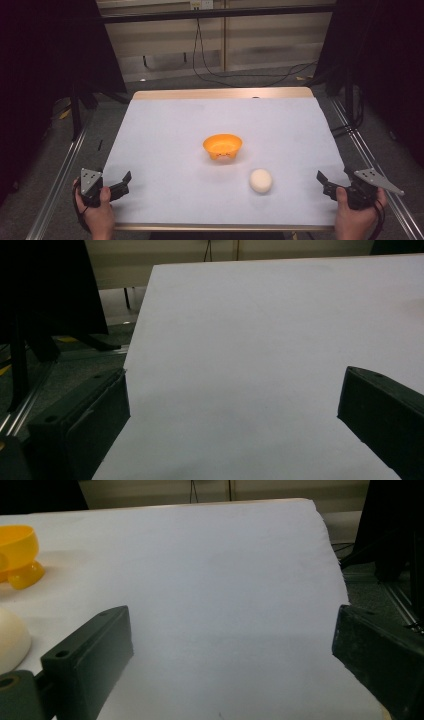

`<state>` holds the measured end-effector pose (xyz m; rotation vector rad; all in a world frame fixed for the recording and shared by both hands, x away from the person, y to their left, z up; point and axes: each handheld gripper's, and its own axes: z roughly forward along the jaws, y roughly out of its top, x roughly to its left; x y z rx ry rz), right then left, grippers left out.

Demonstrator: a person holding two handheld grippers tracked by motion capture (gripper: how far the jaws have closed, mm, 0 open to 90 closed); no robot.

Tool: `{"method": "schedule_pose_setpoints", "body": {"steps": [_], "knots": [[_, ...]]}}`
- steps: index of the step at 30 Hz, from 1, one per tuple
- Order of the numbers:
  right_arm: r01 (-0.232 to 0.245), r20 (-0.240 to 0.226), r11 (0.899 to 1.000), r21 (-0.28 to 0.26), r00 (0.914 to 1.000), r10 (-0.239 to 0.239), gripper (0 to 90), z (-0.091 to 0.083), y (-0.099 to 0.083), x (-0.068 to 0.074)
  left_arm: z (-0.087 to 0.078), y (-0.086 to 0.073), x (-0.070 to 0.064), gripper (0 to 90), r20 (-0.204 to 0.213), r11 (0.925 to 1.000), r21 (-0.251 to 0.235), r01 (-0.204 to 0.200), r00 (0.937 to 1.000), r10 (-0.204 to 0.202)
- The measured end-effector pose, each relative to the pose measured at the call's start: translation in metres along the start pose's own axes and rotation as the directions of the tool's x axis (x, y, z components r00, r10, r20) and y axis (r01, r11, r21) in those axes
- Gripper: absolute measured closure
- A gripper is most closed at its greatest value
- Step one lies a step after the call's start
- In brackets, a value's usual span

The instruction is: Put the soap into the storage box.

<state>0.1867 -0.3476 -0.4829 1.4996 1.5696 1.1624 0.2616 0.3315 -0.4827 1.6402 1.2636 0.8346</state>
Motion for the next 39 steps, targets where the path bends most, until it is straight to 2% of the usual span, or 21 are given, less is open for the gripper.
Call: {"method": "schedule_pose_setpoints", "body": {"steps": [10,13,14,19,20,21,22,23,24,26,27,28,29,30,31,32,33,34,35,36,39], "knots": [[0.043,0.000,0.996,0.079,0.9991,-0.043,8.9,0.000,0.004,0.003,-0.001,0.000,0.002,0.0,0.012,1.0000,-0.005,0.002,0.9999,-0.002],[0.076,-0.045,0.986,0.150,0.9965,-0.070,9.0,0.003,0.006,0.002,-0.001,0.000,0.001,0.0,0.011,1.0000,-0.003,0.008,0.9999,-0.008],[0.110,-0.089,0.974,0.197,0.9916,-0.094,8.8,0.005,0.007,0.002,0.000,0.000,0.001,0.0,0.011,1.0000,0.001,0.004,0.9999,-0.004],[0.195,-0.158,0.931,0.309,0.9757,-0.152,5.9,0.007,0.019,0.004,0.000,0.000,0.002,0.0,0.013,1.0000,-0.002,0.010,0.9999,-0.010],[0.195,-0.158,0.931,0.309,0.9757,-0.152,5.9,0.007,0.019,0.004,-0.001,0.000,0.002,0.0,0.012,0.9999,-0.003,0.011,0.9999,-0.011],[0.227,-0.184,0.909,0.351,0.9680,-0.171,5.4,0.008,0.025,0.005,-0.001,0.000,0.002,0.0,0.017,0.9999,-0.004,0.015,0.9998,-0.015],[0.245,-0.195,0.897,0.367,0.9634,-0.183,5.4,0.009,0.028,0.005,-0.001,0.000,0.002,0.0,0.017,0.9999,-0.003,0.015,0.9997,-0.015],[0.245,-0.195,0.897,0.367,0.9634,-0.183,5.4,0.009,0.028,0.005,-0.001,0.000,0.002,0.0,0.017,0.9999,-0.003,0.015,0.9997,-0.015],[0.266,-0.227,0.874,0.407,0.9560,-0.185,5.1,0.010,0.034,0.007,-0.001,0.000,0.002,0.0,0.018,0.9999,-0.002,0.015,0.9997,-0.015],[0.302,-0.254,0.845,0.442,0.9453,-0.205,4.1,0.012,0.040,0.009,0.000,0.000,0.002,0.0,0.019,0.9999,-0.001,0.014,0.9997,-0.014],[0.302,-0.254,0.845,0.442,0.9453,-0.205,4.1,0.012,0.040,0.009,0.000,0.000,0.002,0.0,0.019,0.9999,-0.001,0.014,0.9997,-0.014],[0.319,-0.263,0.827,0.462,0.9405,-0.215,2.7,0.014,0.043,0.011,0.000,0.000,0.002,0.0,0.019,0.9999,-0.001,0.013,0.9997,-0.013],[0.347,-0.283,0.800,0.490,0.9310,-0.230,1.6,0.017,0.047,0.015,0.000,0.000,0.002,0.0,0.019,0.9999,-0.001,0.010,0.9998,-0.010],[0.357,-0.292,0.785,0.505,0.9274,-0.234,0.6,0.019,0.049,0.016,0.000,0.000,0.002,0.0,0.023,0.9999,-0.002,0.011,0.9997,-0.010],[0.357,-0.292,0.785,0.505,0.9274,-0.234,0.6,0.019,0.049,0.016,0.000,0.000,0.001,0.0,0.019,1.0000,0.000,0.006,0.9998,-0.006],[0.368,-0.300,0.764,0.530,0.9241,-0.237,0.0,0.022,0.052,0.019,0.000,0.000,0.002,0.0,0.020,1.0000,0.001,0.000,0.9998,0.000],[0.375,-0.311,0.752,0.542,0.9210,-0.234,0.0,0.023,0.054,0.020,0.000,0.000,0.001,0.0,0.021,1.0000,-0.001,0.001,0.9998,-0.001],[0.375,-0.311,0.752,0.542,0.9210,-0.234,0.0,0.023,0.054,0.020,0.000,0.000,0.001,0.0,0.021,1.0000,-0.001,-0.001,0.9998,0.001],[0.387,-0.327,0.735,0.557,0.9156,-0.234,0.0,0.027,0.055,0.022,0.000,0.000,0.001,0.0,0.021,1.0000,0.000,-0.002,0.9998,0.002],[0.387,-0.327,0.735,0.557,0.9156,-0.234,0.0,0.027,0.055,0.022,0.000,0.000,0.001,0.0,0.022,1.0000,0.000,-0.002,0.9998,0.002],[0.422,-0.359,0.699,0.577,0.9000,-0.247,0.0,0.033,0.057,0.026,0.000,0.000,0.001,0.0,0.026,1.0000,0.001,-0.002,0.9996,0.002]]}}
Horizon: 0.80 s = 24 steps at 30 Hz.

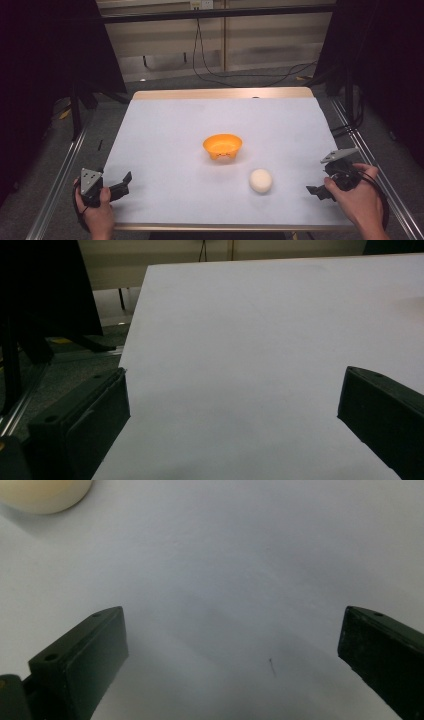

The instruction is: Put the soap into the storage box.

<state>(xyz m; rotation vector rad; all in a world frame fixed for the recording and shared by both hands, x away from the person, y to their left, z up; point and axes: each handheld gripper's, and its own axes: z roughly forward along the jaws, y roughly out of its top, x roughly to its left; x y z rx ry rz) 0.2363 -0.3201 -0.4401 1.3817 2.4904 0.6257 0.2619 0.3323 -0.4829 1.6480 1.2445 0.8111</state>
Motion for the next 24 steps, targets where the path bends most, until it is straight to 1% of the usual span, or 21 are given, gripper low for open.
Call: {"method": "schedule_pose_setpoints", "body": {"steps": [1,2,3,4,5,7,8,9,10,11,13,15,18,20,22,24], "knots": [[0.017,-0.004,1.000,0.021,0.9998,-0.017,0.0,0.002,0.005,0.002,0.000,0.000,0.000,0.0,0.000,1.0000,0.000,0.000,1.0000,0.000],[0.017,-0.004,1.000,0.021,0.9998,-0.017,0.0,0.002,0.005,0.002,0.000,0.000,0.000,0.0,-0.003,1.0000,0.001,0.000,1.0000,0.000],[0.035,-0.012,0.999,0.030,0.9993,-0.035,0.0,0.004,0.007,0.003,0.000,0.000,-0.001,0.0,-0.004,1.0000,0.001,0.001,1.0000,-0.001],[0.052,-0.016,0.997,0.057,0.9985,-0.052,0.0,0.006,0.012,0.006,0.000,0.000,0.000,0.0,-0.006,1.0000,0.004,-0.005,1.0000,0.005],[0.052,-0.016,0.997,0.057,0.9985,-0.052,0.0,0.006,0.012,0.006,0.000,0.000,0.000,0.0,-0.007,1.0000,0.004,-0.009,0.9999,0.009],[0.078,-0.033,0.994,0.070,0.9966,-0.076,0.0,0.008,0.017,0.008,0.000,0.000,-0.001,0.0,-0.007,1.0000,0.005,-0.008,0.9999,0.008],[0.079,-0.036,0.994,0.071,0.9965,-0.076,0.0,0.009,0.019,0.009,0.000,0.000,0.000,0.0,-0.006,1.0000,0.005,-0.005,1.0000,0.005],[0.103,-0.042,0.991,0.082,0.9941,-0.100,0.0,0.010,0.024,0.011,0.000,0.000,-0.001,0.0,-0.004,1.0000,0.002,-0.001,1.0000,0.001],[0.099,-0.045,0.992,0.083,0.9944,-0.095,0.0,0.010,0.026,0.013,0.000,0.000,0.000,0.0,0.002,1.0000,0.002,0.000,1.0000,0.000],[0.112,-0.052,0.990,0.085,0.9928,-0.108,0.0,0.010,0.028,0.014,0.000,0.000,0.000,0.0,0.003,1.0000,0.003,0.000,1.0000,0.000],[0.109,-0.053,0.990,0.088,0.9931,-0.105,0.0,0.010,0.031,0.017,0.000,0.000,0.000,0.0,0.002,1.0000,0.004,0.003,1.0000,-0.003],[0.132,-0.067,0.987,0.090,0.9897,-0.126,0.0,0.012,0.037,0.022,0.001,0.000,0.000,0.0,0.001,1.0000,0.004,0.003,1.0000,-0.003],[0.141,-0.075,0.987,0.082,0.9880,-0.135,0.3,0.013,0.041,0.025,0.000,0.000,0.000,0.0,0.004,1.0000,0.004,0.006,1.0000,-0.006],[0.142,-0.097,0.986,0.090,0.9863,-0.133,0.5,0.016,0.047,0.030,0.000,0.000,0.001,0.0,0.001,1.0000,0.008,0.005,1.0000,-0.005],[0.151,-0.102,0.984,0.090,0.9847,-0.142,0.7,0.017,0.049,0.033,0.000,0.000,0.001,0.0,0.005,0.9999,0.009,0.006,1.0000,-0.006],[0.169,-0.113,0.981,0.092,0.9810,-0.158,1.4,0.021,0.057,0.039,0.000,0.000,0.001,0.0,0.003,0.9999,0.009,0.007,1.0000,-0.007]]}}
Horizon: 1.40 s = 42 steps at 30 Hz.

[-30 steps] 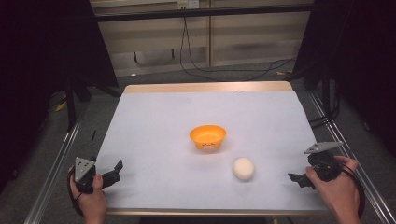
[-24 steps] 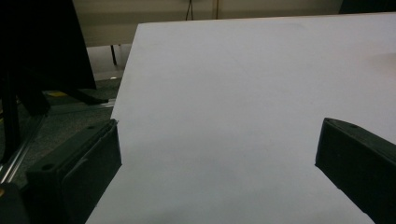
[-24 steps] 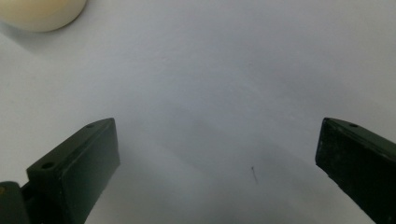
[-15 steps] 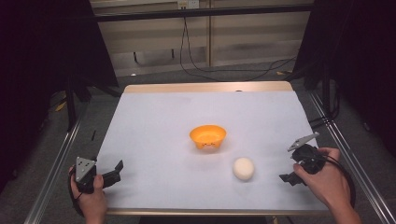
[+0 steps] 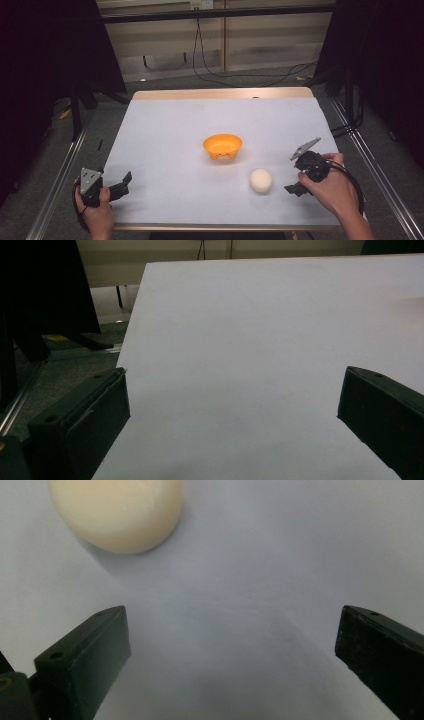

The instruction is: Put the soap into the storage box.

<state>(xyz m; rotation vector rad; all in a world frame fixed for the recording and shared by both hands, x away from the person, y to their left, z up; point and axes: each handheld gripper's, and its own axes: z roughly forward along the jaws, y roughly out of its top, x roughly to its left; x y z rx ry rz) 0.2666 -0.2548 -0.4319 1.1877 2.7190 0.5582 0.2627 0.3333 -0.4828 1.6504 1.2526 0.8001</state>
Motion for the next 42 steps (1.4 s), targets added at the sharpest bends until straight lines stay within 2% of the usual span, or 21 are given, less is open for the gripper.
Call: {"method": "schedule_pose_setpoints", "body": {"steps": [8,14,22,25,29,34,35,39,42], "knots": [[0.068,-0.033,0.998,0.015,0.9972,-0.067,3.6,0.007,0.024,0.014,0.000,0.000,0.000,0.0,0.005,1.0000,0.003,0.001,1.0000,-0.001],[0.097,-0.058,0.995,0.023,0.9937,-0.095,4.1,0.015,0.040,0.027,0.000,0.000,0.000,0.0,0.003,1.0000,0.004,-0.001,1.0000,0.001],[0.135,-0.100,0.990,0.040,0.9864,-0.130,7.8,0.029,0.055,0.037,0.000,0.000,0.000,0.0,0.006,1.0000,0.000,0.006,1.0000,-0.006],[0.150,-0.103,0.987,0.053,0.9841,-0.144,9.0,0.034,0.059,0.040,0.000,0.000,0.000,0.0,0.006,1.0000,0.001,0.006,1.0000,-0.006],[0.157,-0.103,0.986,0.051,0.9831,-0.151,11.5,0.037,0.061,0.042,0.000,0.000,0.000,0.0,0.008,1.0000,0.000,0.007,0.9999,-0.007],[0.164,-0.108,0.985,0.046,0.9815,-0.158,19.9,0.039,0.065,0.044,0.000,0.000,0.000,0.0,0.007,1.0000,0.002,0.004,1.0000,-0.004],[0.157,-0.097,0.986,0.048,0.9836,-0.152,22.1,0.040,0.066,0.044,0.000,0.000,0.000,0.0,0.007,1.0000,0.003,0.004,1.0000,-0.004],[0.163,-0.096,0.985,0.052,0.9829,-0.157,22.2,0.042,0.067,0.044,0.000,0.000,0.000,0.0,0.007,1.0000,0.003,0.004,1.0000,-0.004],[0.145,-0.094,0.987,0.063,0.9858,-0.139,22.6,0.045,0.066,0.046,0.000,0.000,0.000,0.0,0.009,1.0000,0.006,-0.002,1.0000,0.002]]}}
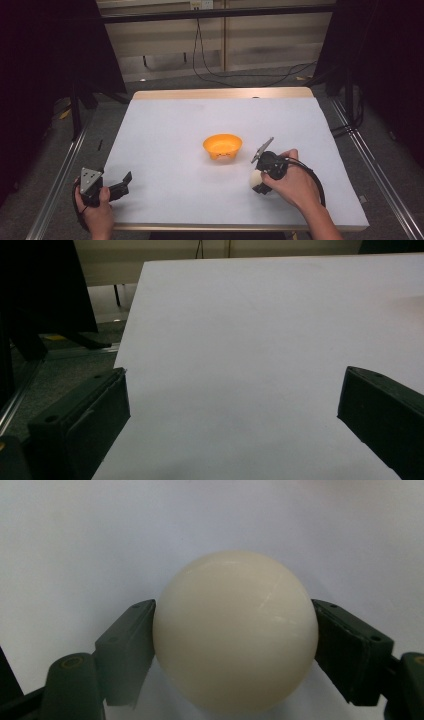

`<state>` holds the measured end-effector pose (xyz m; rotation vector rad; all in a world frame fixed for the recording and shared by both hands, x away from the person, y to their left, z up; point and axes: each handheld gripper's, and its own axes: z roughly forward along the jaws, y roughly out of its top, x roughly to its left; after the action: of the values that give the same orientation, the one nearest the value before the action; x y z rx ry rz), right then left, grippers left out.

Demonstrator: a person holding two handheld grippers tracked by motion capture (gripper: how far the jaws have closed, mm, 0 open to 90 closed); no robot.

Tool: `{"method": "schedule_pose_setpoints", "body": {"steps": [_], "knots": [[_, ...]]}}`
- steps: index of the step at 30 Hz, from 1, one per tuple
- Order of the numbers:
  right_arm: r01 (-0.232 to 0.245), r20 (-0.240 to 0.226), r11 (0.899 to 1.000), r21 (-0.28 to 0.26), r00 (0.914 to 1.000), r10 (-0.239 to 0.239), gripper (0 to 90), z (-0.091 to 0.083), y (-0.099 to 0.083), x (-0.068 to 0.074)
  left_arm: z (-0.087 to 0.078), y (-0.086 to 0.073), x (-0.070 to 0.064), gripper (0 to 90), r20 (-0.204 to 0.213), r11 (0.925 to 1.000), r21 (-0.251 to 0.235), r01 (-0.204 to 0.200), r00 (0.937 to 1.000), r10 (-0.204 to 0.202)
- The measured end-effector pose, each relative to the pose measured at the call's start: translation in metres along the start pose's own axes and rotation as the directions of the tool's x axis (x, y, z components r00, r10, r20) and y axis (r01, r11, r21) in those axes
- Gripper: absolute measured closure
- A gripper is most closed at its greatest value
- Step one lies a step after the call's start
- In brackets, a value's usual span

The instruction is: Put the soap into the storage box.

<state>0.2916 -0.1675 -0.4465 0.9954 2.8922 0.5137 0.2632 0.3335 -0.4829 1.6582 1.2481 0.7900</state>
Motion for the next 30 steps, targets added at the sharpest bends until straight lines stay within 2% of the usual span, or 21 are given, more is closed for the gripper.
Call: {"method": "schedule_pose_setpoints", "body": {"steps": [5,10,16,21,30], "knots": [[0.015,0.003,1.000,0.001,0.9999,-0.015,23.0,0.000,0.001,-0.001,0.000,0.000,0.000,0.1,-0.002,1.0000,0.001,-0.002,1.0000,0.002],[-0.005,-0.003,1.000,0.013,1.0000,0.005,23.1,0.000,0.002,-0.003,0.000,0.000,0.000,0.1,-0.001,1.0000,0.001,-0.002,1.0000,0.002],[0.017,0.005,1.000,0.017,0.9998,-0.017,23.1,-0.006,0.006,-0.007,0.000,0.000,0.000,0.1,0.000,1.0000,0.002,-0.004,1.0000,0.004],[0.031,0.005,0.999,-0.011,0.9995,-0.030,23.1,-0.019,0.018,-0.013,0.001,0.000,-0.001,0.2,-0.005,1.0000,0.005,-0.008,1.0000,0.008],[0.047,-0.009,0.999,-0.009,0.9989,-0.047,23.1,-0.026,0.039,-0.018,0.001,0.000,-0.001,0.2,-0.005,1.0000,0.005,-0.007,1.0000,0.007]]}}
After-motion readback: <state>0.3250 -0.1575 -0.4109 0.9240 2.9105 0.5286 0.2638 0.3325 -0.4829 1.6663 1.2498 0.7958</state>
